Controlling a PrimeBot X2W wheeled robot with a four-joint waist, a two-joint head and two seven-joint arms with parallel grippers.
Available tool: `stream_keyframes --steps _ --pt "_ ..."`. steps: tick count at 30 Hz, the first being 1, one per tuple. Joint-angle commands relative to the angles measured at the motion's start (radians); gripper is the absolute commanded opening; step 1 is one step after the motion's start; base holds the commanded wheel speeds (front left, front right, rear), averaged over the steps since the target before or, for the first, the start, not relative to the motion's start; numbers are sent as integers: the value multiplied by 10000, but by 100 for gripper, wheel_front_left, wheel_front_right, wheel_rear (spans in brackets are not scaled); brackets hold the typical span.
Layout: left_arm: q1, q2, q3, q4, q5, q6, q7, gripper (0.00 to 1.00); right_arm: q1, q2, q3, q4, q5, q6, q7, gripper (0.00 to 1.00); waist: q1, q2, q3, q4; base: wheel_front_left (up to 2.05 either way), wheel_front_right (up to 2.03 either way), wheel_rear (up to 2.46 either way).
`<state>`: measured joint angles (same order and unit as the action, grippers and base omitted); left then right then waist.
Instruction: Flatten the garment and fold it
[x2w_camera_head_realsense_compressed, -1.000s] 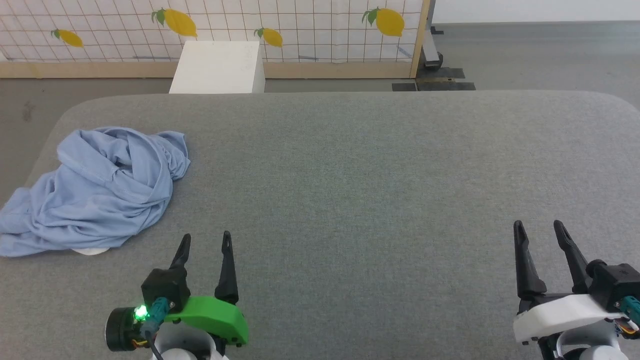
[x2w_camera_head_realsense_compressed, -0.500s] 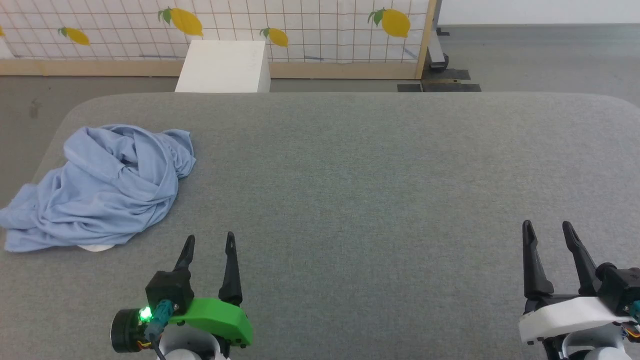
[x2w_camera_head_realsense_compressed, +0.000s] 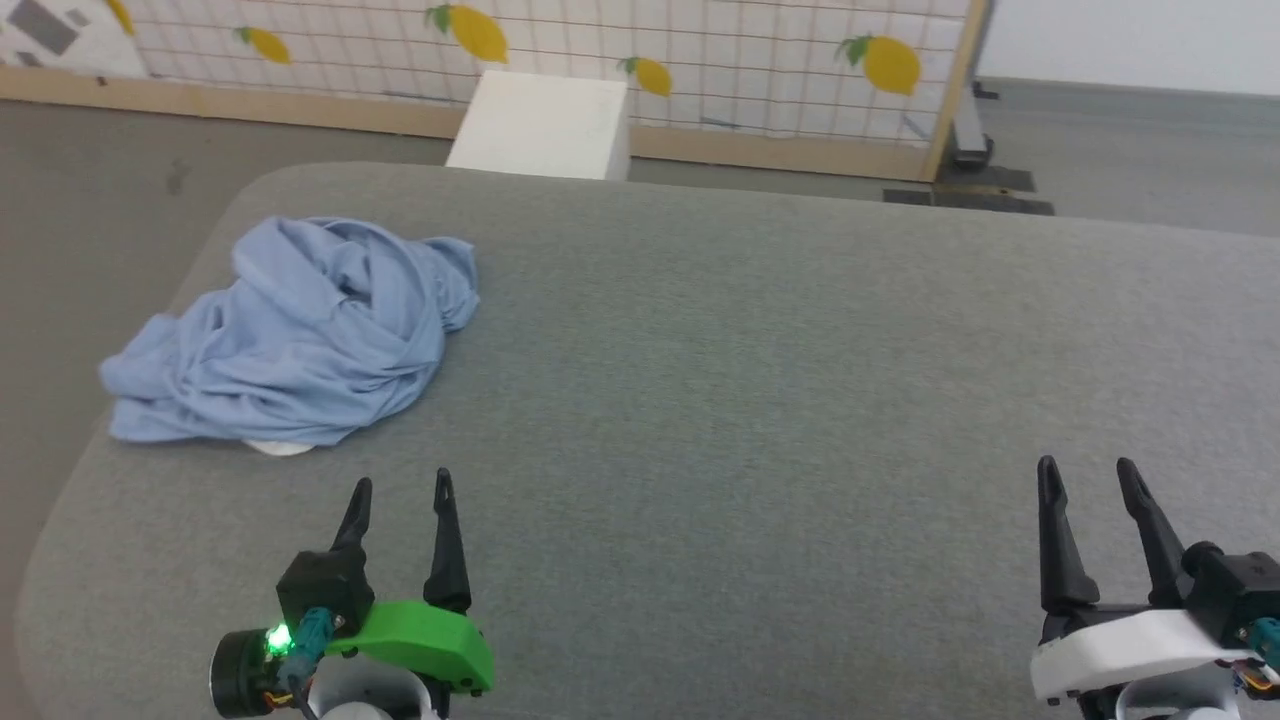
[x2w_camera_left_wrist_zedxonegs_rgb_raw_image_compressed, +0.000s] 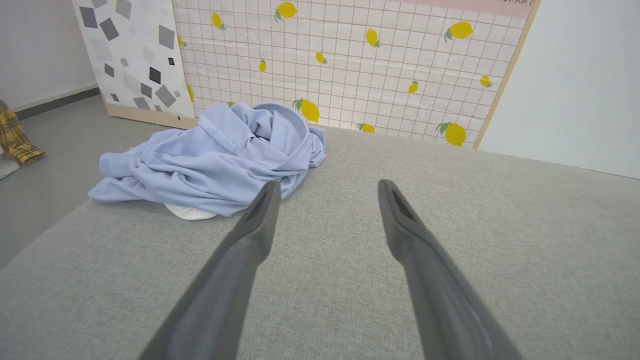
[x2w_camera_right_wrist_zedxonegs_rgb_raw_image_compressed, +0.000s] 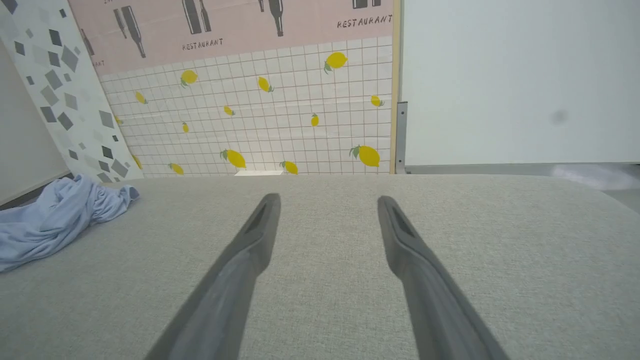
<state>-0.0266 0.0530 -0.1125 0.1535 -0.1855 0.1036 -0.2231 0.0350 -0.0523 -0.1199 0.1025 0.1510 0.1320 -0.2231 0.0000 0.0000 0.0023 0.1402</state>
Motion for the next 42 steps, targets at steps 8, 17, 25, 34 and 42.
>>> stream_keyframes --steps 8,17,25,34,42 --pt "129 36 131 129 -252 150 -258 100 213 19 209 225 159 -13 -258 100 0 0 -209 1607 0 0 0" --pt "82 257 118 318 -204 145 -387 100 111 21 466 408 158 -13 -387 100 0 0 -130 2699 0 0 0" --pt "6 402 -18 486 -109 90 -385 100 77 21 645 537 100 -13 -387 100 0 0 -66 3373 0 0 0" --pt "-6 466 -61 546 -139 116 -386 100 16 21 745 637 21 -13 -387 100 0 0 -7 3803 0 0 0" --pt "4 463 -53 510 -223 164 -386 100 -31 21 789 712 17 -13 -387 100 0 0 4 3829 0 0 0"
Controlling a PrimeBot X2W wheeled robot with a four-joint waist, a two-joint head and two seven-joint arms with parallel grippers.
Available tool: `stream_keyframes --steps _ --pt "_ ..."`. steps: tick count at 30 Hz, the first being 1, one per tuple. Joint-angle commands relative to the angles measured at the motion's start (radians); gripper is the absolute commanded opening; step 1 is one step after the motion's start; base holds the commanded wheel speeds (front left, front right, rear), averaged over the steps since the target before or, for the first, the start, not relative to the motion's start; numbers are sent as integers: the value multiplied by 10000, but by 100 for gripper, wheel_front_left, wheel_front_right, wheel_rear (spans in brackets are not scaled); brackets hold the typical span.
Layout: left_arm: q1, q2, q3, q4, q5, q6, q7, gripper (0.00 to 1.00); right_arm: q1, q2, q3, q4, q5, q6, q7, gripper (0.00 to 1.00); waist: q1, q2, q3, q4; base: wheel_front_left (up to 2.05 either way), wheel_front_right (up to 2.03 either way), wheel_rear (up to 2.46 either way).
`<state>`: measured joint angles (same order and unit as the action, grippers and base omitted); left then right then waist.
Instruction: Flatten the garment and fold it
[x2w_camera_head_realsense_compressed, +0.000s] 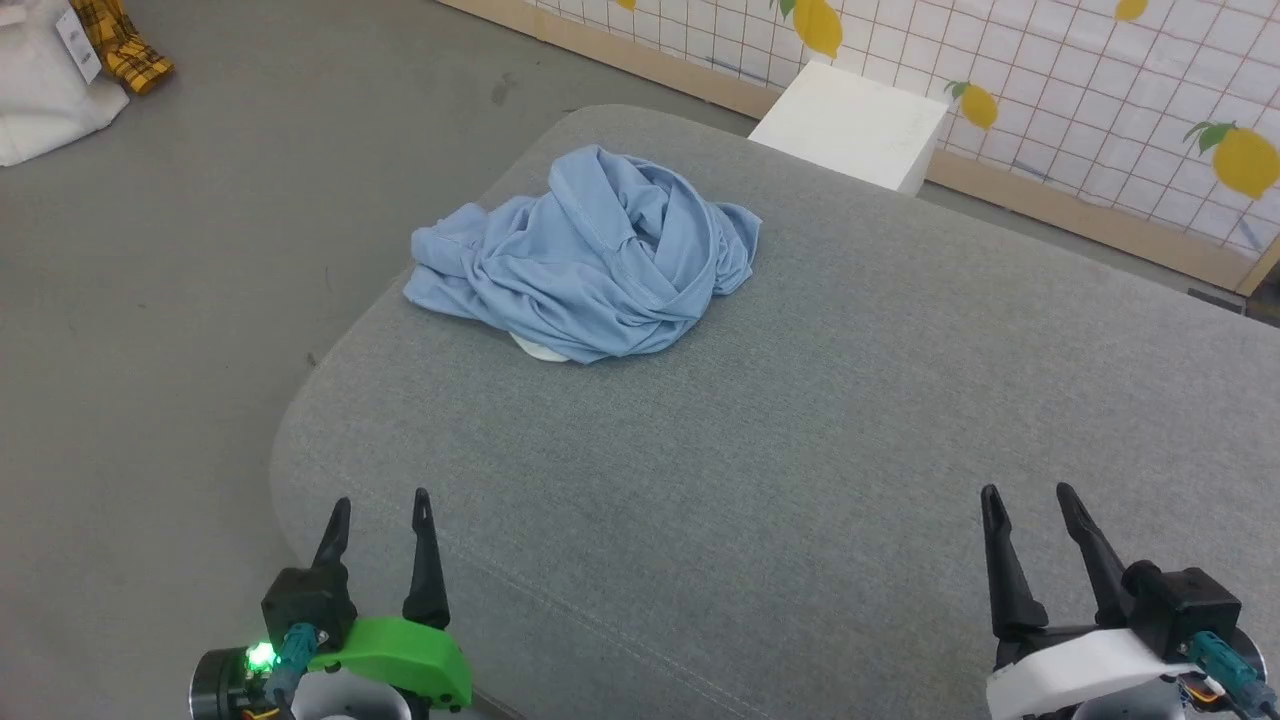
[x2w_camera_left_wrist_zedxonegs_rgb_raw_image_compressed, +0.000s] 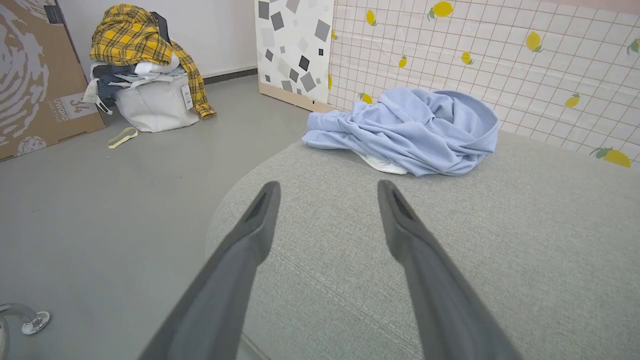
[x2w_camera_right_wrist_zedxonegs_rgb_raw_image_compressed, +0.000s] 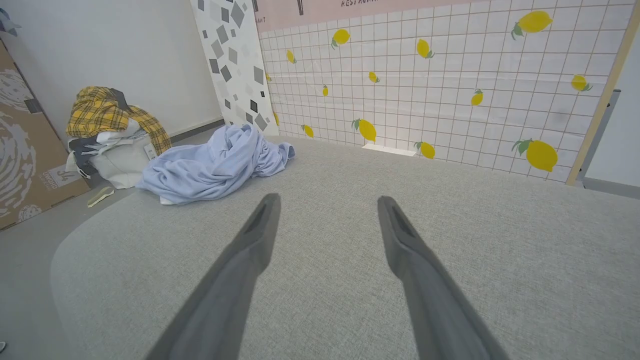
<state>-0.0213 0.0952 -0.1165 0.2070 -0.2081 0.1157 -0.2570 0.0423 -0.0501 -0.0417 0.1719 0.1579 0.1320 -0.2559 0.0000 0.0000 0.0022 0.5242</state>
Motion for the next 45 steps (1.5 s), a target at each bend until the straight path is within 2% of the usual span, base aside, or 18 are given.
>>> stream_keyframes --steps 1,8,15,20,25,30,36,42,45 --pt "-52 38 -10 -39 -8 51 -47 100 -114 -1 8 20 -51 -13 -59 100 0 0 13 -24 0 0 0" --pt "-698 100 17 -3 -171 -133 -47 100 -127 -1 -33 -41 -62 -13 -59 100 0 0 149 -87 0 0 0" --pt "-2889 371 212 687 -587 -686 28 100 -393 -1 63 -128 -283 -13 -59 100 0 0 672 -594 0 0 0" --pt "-4648 510 511 2148 -1232 -1108 654 100 -666 -1 56 -271 -602 -13 -42 100 0 0 1390 -1250 0 0 0" --pt "-6525 677 920 3980 -1928 -1234 1753 100 -898 -1 -32 -600 -953 -13 194 100 0 0 2292 -2048 0 0 0" --pt "-8137 922 1288 5586 -2512 -1078 3211 100 -994 -1 -204 -1092 -1160 -13 436 100 0 0 3102 -2832 0 0 0" --pt "-9272 1136 1242 7037 -2644 -646 4875 100 -954 -1 -342 -1638 -1297 -13 625 100 0 0 3850 -3439 0 0 0" --pt "-9681 1081 1012 8140 -2589 -48 6439 100 -864 -1 -423 -2144 -1334 -13 708 100 0 0 4393 -3590 0 0 0" --pt "-9742 966 951 8469 -2643 81 6985 100 -801 -1 -426 -2297 -1341 -13 747 100 0 0 4551 -3543 0 0 0"
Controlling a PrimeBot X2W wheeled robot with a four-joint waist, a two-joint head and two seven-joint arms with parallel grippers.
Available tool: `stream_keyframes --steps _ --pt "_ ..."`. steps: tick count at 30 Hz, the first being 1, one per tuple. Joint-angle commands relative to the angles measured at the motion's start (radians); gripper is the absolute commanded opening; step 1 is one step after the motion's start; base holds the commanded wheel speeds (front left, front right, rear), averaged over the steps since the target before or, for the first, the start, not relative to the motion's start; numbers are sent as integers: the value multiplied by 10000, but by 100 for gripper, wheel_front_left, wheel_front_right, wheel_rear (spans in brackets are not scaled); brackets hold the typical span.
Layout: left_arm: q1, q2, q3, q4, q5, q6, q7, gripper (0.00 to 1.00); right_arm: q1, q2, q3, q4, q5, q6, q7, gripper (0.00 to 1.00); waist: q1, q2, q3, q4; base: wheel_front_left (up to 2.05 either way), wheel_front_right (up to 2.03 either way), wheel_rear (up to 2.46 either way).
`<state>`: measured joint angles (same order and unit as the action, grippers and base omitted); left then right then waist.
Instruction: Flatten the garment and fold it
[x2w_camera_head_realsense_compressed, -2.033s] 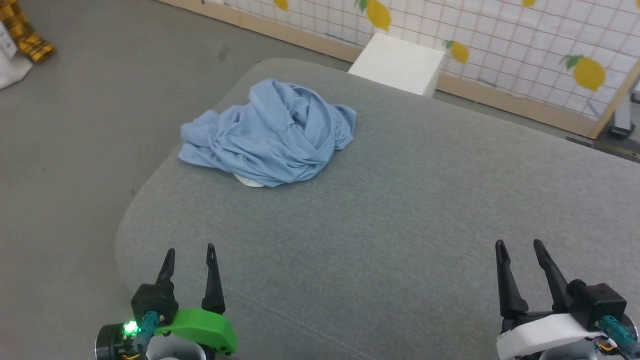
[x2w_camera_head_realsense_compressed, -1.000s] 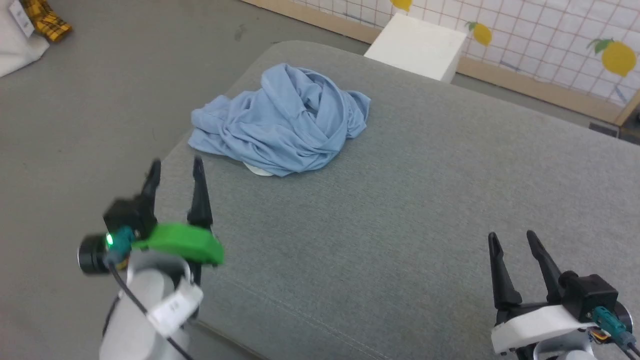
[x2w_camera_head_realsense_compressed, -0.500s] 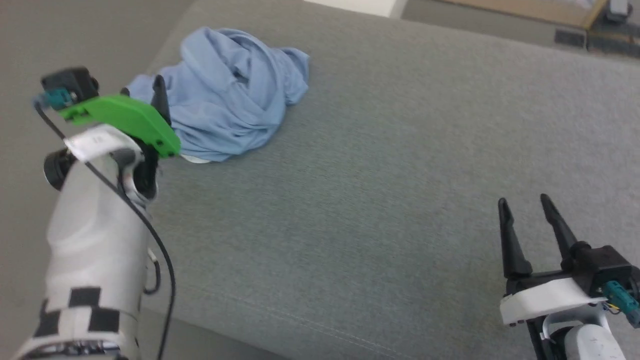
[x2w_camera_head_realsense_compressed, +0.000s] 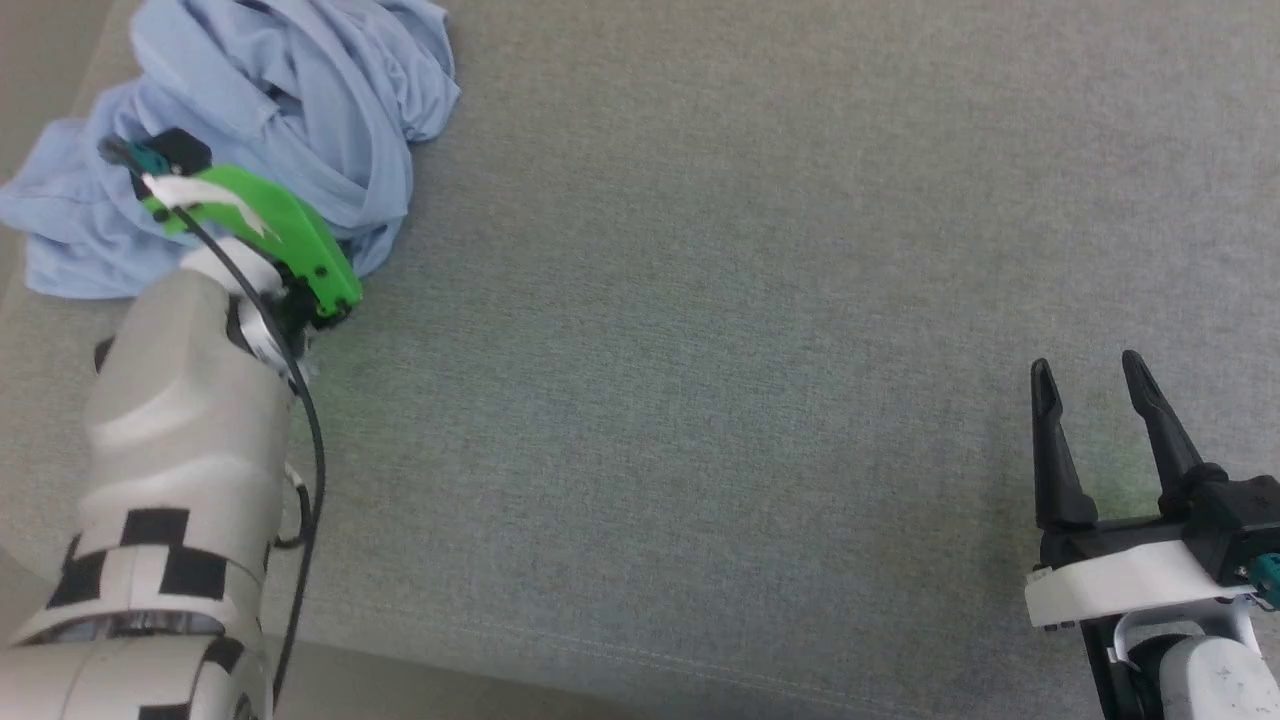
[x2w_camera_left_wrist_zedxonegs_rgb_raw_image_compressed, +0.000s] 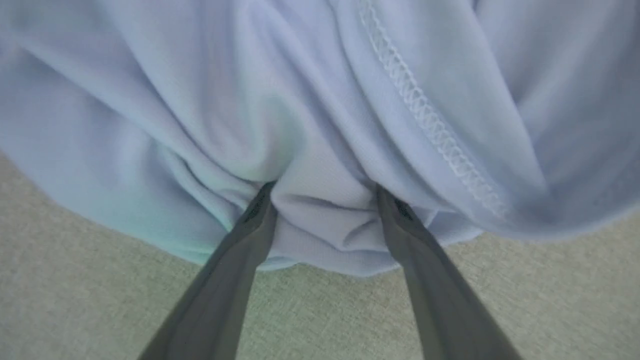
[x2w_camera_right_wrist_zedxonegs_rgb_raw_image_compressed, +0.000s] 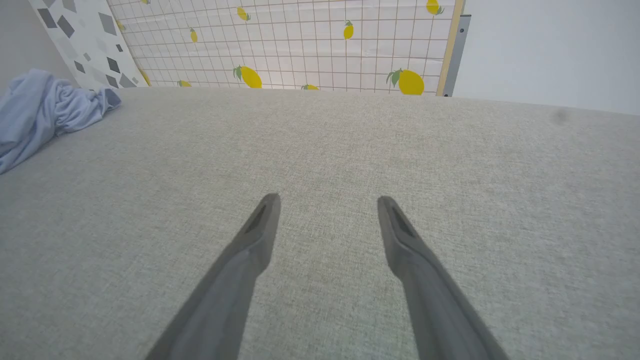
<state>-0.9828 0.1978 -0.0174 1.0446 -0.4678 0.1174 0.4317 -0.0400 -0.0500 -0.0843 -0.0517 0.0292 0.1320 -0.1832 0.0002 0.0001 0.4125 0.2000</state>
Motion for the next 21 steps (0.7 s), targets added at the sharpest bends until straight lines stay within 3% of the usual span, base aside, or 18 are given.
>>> stream_keyframes --steps 1,6,7,8,16,21 --pt "-126 -120 -57 204 -79 95 276 100 46 -2 9 -102 -52 -13 32 100 -2 -1 489 -279 0 0 0" --pt "-51 -283 -116 524 -173 170 666 100 102 -2 82 -207 -15 -13 67 100 -2 -1 596 -191 0 0 0" --pt "-46 -303 -68 526 -219 235 581 76 100 -2 103 -210 -9 -13 73 100 -2 -1 612 -164 0 0 0" --pt "-48 -308 -35 494 -241 275 429 3 97 -2 115 -212 -7 -13 77 100 -2 -1 623 -139 0 0 0" --pt "-243 -337 374 38 -559 148 -1525 0 52 -2 262 -9 29 -13 47 100 -2 -1 238 118 0 0 0" --pt "-595 -12 507 -488 -602 -268 -2825 0 7 -2 507 483 291 -13 -128 100 -2 -1 -496 197 0 0 0"
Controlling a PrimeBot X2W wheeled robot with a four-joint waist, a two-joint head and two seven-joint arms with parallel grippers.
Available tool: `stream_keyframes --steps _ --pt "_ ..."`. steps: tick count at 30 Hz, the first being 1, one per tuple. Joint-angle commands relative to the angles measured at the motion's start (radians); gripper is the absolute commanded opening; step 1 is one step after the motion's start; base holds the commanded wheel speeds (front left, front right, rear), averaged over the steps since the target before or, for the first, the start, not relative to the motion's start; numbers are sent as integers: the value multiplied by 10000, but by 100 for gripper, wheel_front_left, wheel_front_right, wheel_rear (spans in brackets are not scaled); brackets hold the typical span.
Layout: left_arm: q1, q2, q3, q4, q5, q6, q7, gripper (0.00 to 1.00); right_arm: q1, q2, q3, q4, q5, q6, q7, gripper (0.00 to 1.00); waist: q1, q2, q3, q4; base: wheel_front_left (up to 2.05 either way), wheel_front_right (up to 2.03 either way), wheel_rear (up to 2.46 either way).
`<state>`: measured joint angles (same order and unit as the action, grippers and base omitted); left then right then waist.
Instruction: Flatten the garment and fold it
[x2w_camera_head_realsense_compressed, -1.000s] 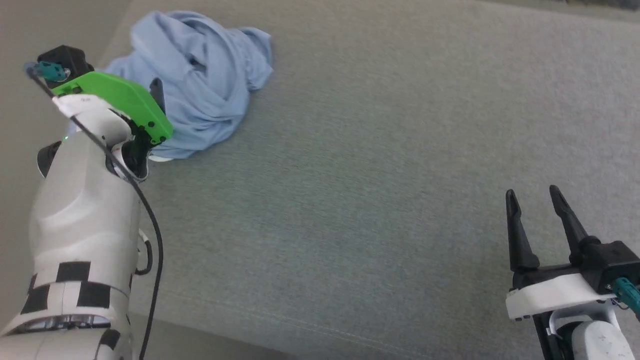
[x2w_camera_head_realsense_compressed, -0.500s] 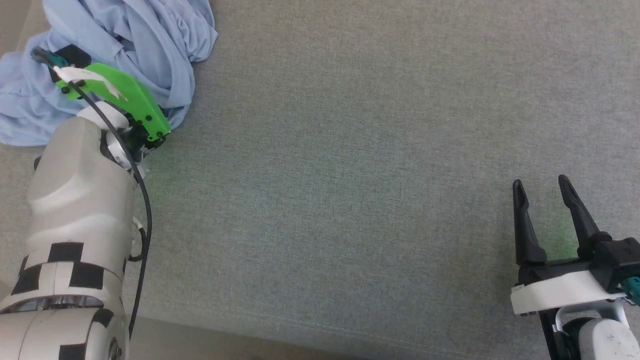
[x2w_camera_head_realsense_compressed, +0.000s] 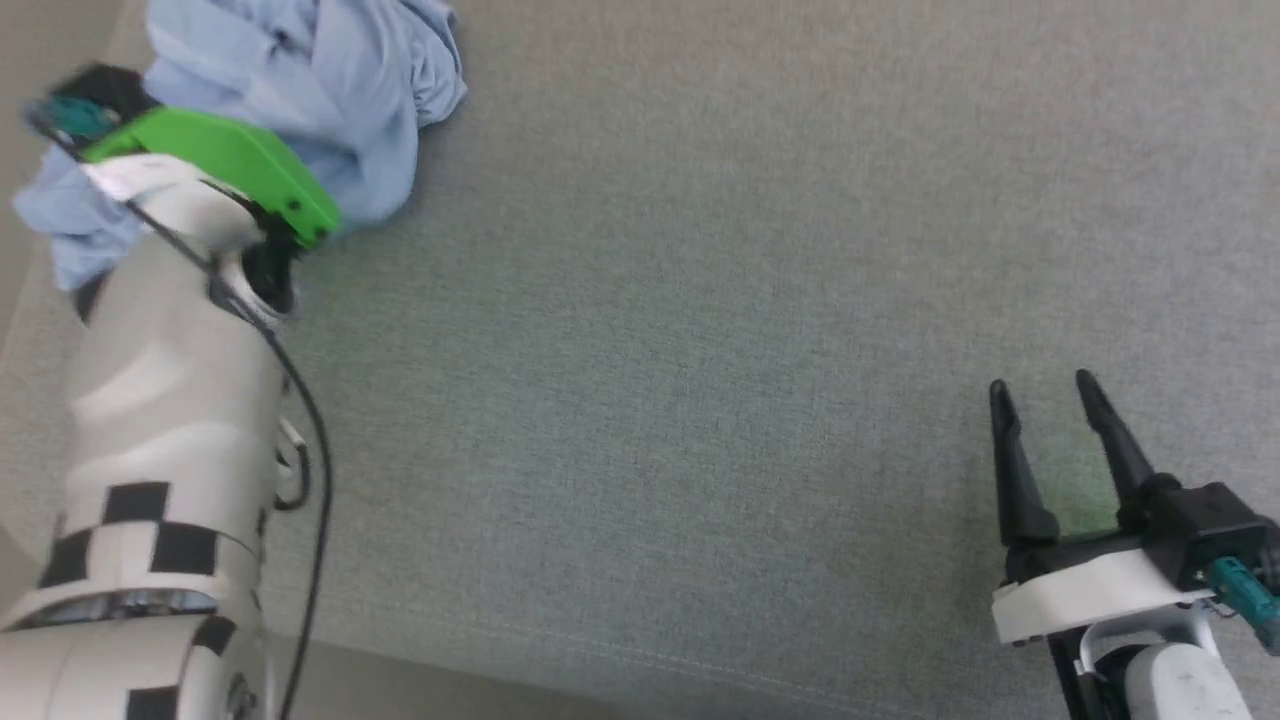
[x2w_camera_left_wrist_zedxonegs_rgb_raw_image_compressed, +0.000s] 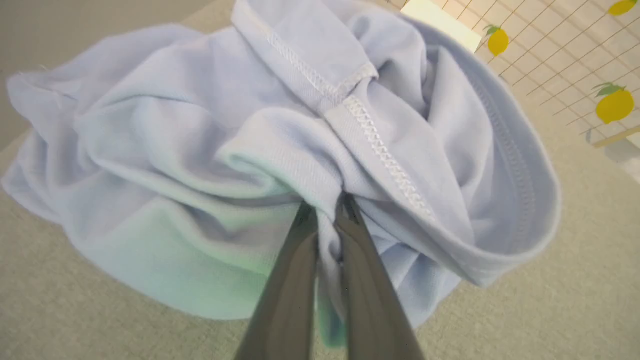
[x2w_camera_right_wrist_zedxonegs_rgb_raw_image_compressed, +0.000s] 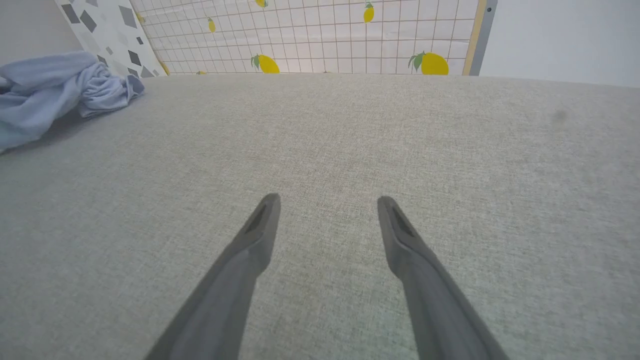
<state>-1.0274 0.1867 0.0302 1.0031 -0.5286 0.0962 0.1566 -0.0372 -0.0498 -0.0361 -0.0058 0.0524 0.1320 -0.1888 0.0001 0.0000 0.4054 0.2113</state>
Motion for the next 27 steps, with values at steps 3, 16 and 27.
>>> stream_keyframes --steps 3,16,27 --pt "-617 409 -31 -489 85 -368 -499 0 -28 -4 179 391 287 -13 -216 100 -1 0 -896 105 0 0 0" --pt "-2564 1048 -921 -2257 687 -1035 -118 0 -12 -4 447 1701 990 -13 -667 100 -1 0 -2217 -199 0 0 0" --pt "-2731 29 -1861 -3417 426 -1801 592 0 -139 -4 347 2170 1179 -13 -726 100 -1 0 -3069 -1608 0 0 0"
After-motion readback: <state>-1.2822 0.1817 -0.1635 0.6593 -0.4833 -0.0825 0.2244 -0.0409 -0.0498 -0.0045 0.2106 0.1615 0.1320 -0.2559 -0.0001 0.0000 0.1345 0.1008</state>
